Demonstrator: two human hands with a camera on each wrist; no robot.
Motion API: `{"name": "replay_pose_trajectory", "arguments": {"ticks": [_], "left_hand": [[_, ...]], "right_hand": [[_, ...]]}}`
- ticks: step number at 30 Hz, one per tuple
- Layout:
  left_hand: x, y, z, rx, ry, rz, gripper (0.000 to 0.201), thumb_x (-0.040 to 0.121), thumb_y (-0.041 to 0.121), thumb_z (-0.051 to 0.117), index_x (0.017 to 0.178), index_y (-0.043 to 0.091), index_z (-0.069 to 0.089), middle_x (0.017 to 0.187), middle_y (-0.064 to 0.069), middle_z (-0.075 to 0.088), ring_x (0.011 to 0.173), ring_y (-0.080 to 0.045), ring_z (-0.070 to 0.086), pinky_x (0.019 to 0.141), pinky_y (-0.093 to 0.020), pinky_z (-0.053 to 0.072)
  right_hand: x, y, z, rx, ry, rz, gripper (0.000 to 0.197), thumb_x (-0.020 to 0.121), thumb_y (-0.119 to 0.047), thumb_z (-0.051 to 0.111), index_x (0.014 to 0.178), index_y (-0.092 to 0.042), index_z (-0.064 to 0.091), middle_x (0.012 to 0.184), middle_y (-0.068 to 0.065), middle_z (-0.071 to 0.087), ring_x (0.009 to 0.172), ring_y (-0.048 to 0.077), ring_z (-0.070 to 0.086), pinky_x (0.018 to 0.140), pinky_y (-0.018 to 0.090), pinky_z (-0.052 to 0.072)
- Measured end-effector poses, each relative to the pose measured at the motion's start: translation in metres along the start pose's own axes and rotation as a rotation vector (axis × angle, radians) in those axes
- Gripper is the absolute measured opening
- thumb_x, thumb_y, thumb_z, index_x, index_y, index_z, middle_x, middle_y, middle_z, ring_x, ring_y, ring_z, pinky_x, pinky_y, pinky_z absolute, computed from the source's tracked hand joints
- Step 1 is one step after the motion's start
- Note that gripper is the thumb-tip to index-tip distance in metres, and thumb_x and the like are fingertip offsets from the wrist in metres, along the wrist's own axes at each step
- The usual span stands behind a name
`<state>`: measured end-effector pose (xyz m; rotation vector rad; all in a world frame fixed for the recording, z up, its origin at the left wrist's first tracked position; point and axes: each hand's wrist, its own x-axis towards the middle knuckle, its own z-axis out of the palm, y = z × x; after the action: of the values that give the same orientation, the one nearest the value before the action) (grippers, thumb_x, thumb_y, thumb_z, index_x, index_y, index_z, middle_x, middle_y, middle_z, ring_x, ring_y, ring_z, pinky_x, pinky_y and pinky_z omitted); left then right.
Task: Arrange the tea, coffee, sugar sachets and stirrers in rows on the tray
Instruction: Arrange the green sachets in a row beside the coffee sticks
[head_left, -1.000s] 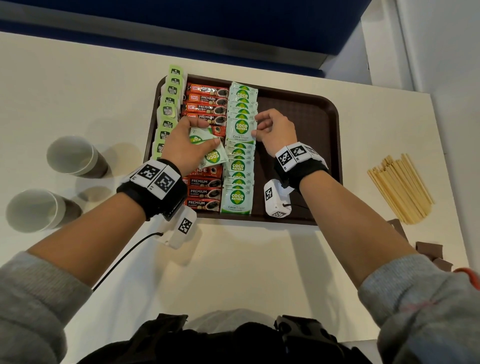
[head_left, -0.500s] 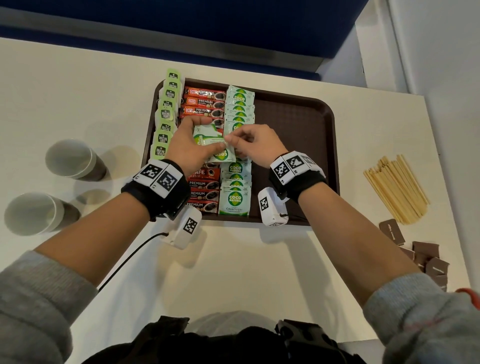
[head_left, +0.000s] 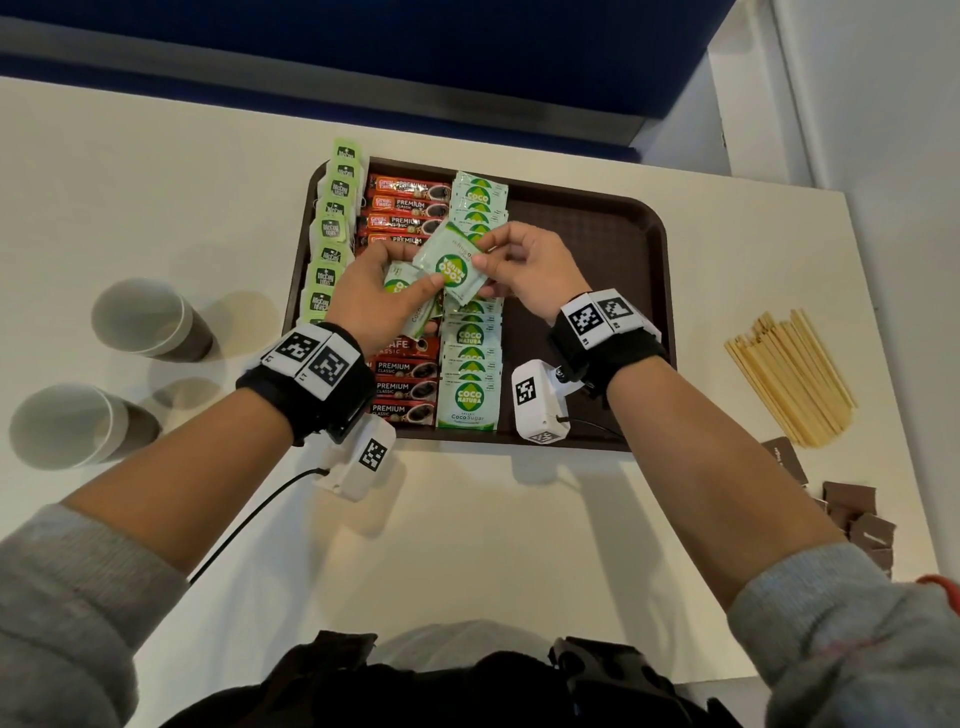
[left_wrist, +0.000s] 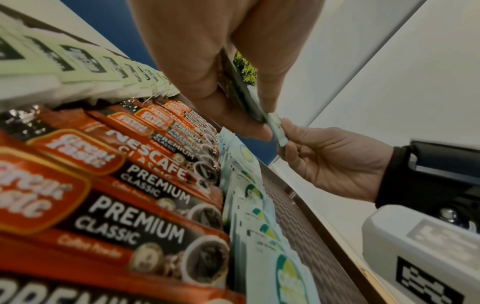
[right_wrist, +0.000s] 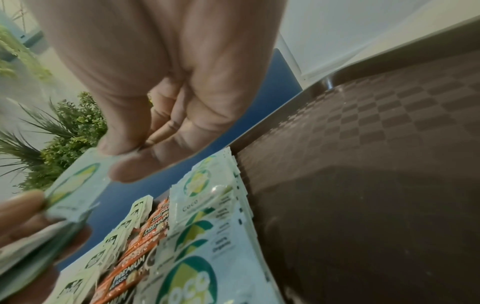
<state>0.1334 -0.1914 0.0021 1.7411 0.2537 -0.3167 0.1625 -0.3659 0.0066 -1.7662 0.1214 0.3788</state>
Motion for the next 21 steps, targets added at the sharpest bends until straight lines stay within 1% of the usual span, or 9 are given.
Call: {"name": "replay_pose_trajectory", "arguments": {"ticks": [3, 5, 9, 11, 13, 15, 17, 19, 21], "left_hand": [[0.001, 0.001, 0.000, 0.023, -0.004, 0.007, 0.013, 0.087, 0.021, 0.068, 0.085, 0.025, 0.055, 0.102, -0.002, 0.063, 0.087, -0.031, 0.069, 0.068, -0.054, 0.058], [0.001, 0.002, 0.000, 0.044, 0.004, 0.015, 0.015, 0.088, 0.021, 0.067, 0.081, 0.027, 0.055, 0.097, -0.004, 0.065, 0.082, -0.031, 0.070, 0.064, -0.052, 0.059], [0.002, -0.001, -0.001, 0.172, -0.010, 0.036, 0.011, 0.088, 0.020, 0.067, 0.088, 0.017, 0.056, 0.093, 0.000, 0.062, 0.056, -0.005, 0.066, 0.047, -0.027, 0.056], [0.003, -0.003, -0.002, 0.282, -0.025, 0.070, 0.012, 0.086, 0.024, 0.069, 0.087, 0.020, 0.058, 0.097, 0.003, 0.062, 0.073, -0.012, 0.068, 0.064, -0.033, 0.057], [0.003, -0.001, -0.002, 0.372, -0.051, 0.098, 0.012, 0.084, 0.026, 0.070, 0.085, 0.022, 0.059, 0.099, -0.001, 0.065, 0.087, -0.022, 0.065, 0.078, -0.034, 0.054], [0.003, 0.000, -0.001, 0.433, -0.071, 0.121, 0.012, 0.084, 0.026, 0.070, 0.087, 0.021, 0.060, 0.097, -0.001, 0.066, 0.089, -0.021, 0.062, 0.076, -0.028, 0.048], [0.002, 0.002, 0.001, 0.450, -0.061, 0.140, 0.012, 0.085, 0.027, 0.069, 0.090, 0.022, 0.061, 0.096, 0.003, 0.063, 0.088, -0.016, 0.059, 0.074, -0.025, 0.043], [0.002, 0.001, 0.000, 0.451, -0.040, 0.150, 0.015, 0.084, 0.030, 0.069, 0.095, 0.022, 0.063, 0.098, 0.008, 0.061, 0.091, -0.010, 0.055, 0.078, -0.022, 0.039], [0.003, -0.001, -0.001, 0.438, -0.029, 0.135, 0.019, 0.084, 0.033, 0.070, 0.098, 0.021, 0.063, 0.101, 0.010, 0.061, 0.096, -0.008, 0.055, 0.083, -0.022, 0.039]], "right_hand": [[-0.001, 0.001, 0.001, 0.037, -0.017, 0.010, 0.016, 0.089, 0.001, 0.058, 0.103, -0.005, 0.054, 0.080, 0.006, 0.061, 0.064, 0.009, 0.066, 0.059, 0.018, 0.055], [-0.004, 0.002, 0.002, 0.028, -0.086, 0.051, 0.013, 0.089, 0.001, 0.058, 0.099, -0.007, 0.054, 0.085, 0.008, 0.059, 0.067, 0.011, 0.066, 0.060, 0.019, 0.056], [-0.004, -0.001, -0.003, -0.264, -0.153, 0.059, 0.010, 0.082, -0.008, 0.069, 0.082, -0.010, 0.059, 0.084, 0.009, 0.064, 0.075, 0.019, 0.063, 0.071, 0.033, 0.056], [-0.002, -0.005, -0.006, -0.449, -0.138, 0.018, 0.024, 0.076, -0.023, 0.075, 0.086, -0.004, 0.067, 0.090, 0.013, 0.070, 0.078, 0.026, 0.064, 0.077, 0.039, 0.054], [0.000, -0.010, -0.006, -0.531, -0.120, -0.016, 0.029, 0.072, -0.031, 0.078, 0.090, -0.009, 0.071, 0.087, 0.005, 0.070, 0.073, 0.015, 0.061, 0.073, 0.030, 0.051], [0.002, -0.016, -0.006, -0.567, -0.126, -0.058, 0.022, 0.072, -0.026, 0.080, 0.089, -0.015, 0.072, 0.075, -0.010, 0.063, 0.064, 0.000, 0.052, 0.063, 0.013, 0.043], [0.005, -0.020, -0.007, -0.627, -0.151, -0.087, 0.021, 0.073, -0.025, 0.080, 0.089, -0.016, 0.071, 0.071, -0.018, 0.057, 0.061, -0.003, 0.049, 0.058, 0.004, 0.037], [0.007, -0.020, -0.009, -0.644, -0.139, -0.102, 0.019, 0.074, -0.024, 0.078, 0.088, -0.016, 0.069, 0.072, -0.018, 0.056, 0.063, -0.003, 0.049, 0.060, 0.005, 0.038], [0.009, -0.017, -0.011, -0.579, -0.078, -0.125, 0.015, 0.077, -0.022, 0.075, 0.085, -0.020, 0.062, 0.078, -0.012, 0.061, 0.070, 0.001, 0.054, 0.069, 0.017, 0.047]]}}
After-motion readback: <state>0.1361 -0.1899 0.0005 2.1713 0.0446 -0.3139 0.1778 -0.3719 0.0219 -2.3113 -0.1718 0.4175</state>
